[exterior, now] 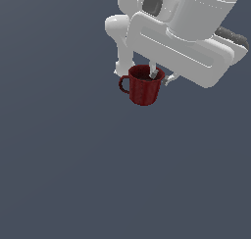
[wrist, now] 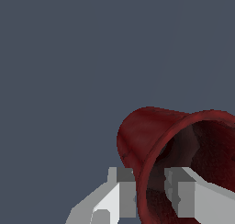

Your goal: Pick up the object and move it to a goal position.

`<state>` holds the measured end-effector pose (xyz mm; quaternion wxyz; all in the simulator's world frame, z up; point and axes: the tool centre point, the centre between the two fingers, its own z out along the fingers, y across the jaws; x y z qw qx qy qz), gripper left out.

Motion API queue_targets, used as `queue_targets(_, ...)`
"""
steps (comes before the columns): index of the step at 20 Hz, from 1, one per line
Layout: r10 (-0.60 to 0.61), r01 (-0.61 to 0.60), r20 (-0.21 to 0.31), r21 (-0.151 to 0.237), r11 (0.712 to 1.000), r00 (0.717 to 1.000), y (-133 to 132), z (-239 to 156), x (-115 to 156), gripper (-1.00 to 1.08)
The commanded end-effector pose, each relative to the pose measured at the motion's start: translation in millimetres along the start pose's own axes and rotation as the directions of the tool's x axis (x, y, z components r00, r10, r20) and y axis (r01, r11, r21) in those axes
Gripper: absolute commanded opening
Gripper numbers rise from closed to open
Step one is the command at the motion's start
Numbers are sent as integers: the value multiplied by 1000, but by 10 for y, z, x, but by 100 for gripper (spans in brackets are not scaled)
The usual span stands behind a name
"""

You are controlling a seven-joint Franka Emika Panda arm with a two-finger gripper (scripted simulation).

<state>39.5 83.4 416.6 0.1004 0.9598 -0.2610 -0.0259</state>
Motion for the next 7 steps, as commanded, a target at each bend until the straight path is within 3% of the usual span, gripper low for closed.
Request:
queue_targets(1, -10, 10, -8, 4, 1000, 1000, 50, -153, -32, -100)
queue_targets(7, -18, 18, -12, 7, 1000, 1000, 72, -247, -43, -100)
